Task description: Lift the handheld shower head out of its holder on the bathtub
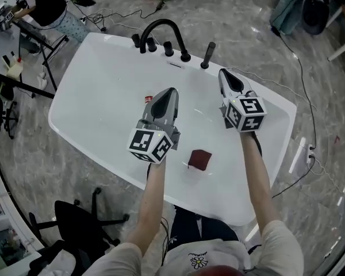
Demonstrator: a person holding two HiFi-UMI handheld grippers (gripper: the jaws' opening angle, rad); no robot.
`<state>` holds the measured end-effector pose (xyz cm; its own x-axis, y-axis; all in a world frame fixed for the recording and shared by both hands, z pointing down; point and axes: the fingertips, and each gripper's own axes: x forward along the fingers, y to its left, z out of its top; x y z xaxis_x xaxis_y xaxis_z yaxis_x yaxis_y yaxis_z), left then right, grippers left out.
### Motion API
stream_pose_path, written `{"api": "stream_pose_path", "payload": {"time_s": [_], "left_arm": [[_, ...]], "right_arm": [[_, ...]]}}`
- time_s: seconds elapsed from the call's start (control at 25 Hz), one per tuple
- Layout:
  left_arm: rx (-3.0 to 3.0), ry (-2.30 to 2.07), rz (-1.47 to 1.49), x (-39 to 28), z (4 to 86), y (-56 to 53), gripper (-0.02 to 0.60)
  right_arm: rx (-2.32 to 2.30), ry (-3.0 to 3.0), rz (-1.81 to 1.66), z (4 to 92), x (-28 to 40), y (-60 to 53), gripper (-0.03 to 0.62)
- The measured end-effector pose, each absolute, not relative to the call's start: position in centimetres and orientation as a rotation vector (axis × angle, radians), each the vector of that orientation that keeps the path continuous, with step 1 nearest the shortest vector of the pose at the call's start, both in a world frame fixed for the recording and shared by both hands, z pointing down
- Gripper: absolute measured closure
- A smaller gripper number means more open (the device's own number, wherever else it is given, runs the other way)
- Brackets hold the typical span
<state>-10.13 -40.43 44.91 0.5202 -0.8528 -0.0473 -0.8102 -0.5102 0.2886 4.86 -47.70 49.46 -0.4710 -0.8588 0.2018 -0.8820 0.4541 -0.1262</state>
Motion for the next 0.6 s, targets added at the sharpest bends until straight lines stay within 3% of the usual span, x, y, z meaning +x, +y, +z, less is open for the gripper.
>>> {"api": "stream_pose_path", "payload": {"time_s": [0.12,0.28,0.44,0.6], "left_arm": [[2.527,-1.396,-0.264,-9.8,47.6,-42.4,0.581],[2.529,-1.388,-0.250,-9.9,50.6,-43.9,0.581],[2.512,-1.400,-0.225,-9.9,54.3,-45.8,0.581],[2.499,-1.403,-0.230,-9.5,56.9,-47.1,0.581]], "right_arm": [[1.530,-2.560,0.367,53.8,4.6,-50.8,0.566],[1.492,-2.529,0.476,59.3,4.3,-55.1,0.444],[1.504,-2.441,0.493,64.5,4.9,-59.3,0.370],[1.444,-2.372,0.444,68.8,4.7,-61.7,0.342]]}}
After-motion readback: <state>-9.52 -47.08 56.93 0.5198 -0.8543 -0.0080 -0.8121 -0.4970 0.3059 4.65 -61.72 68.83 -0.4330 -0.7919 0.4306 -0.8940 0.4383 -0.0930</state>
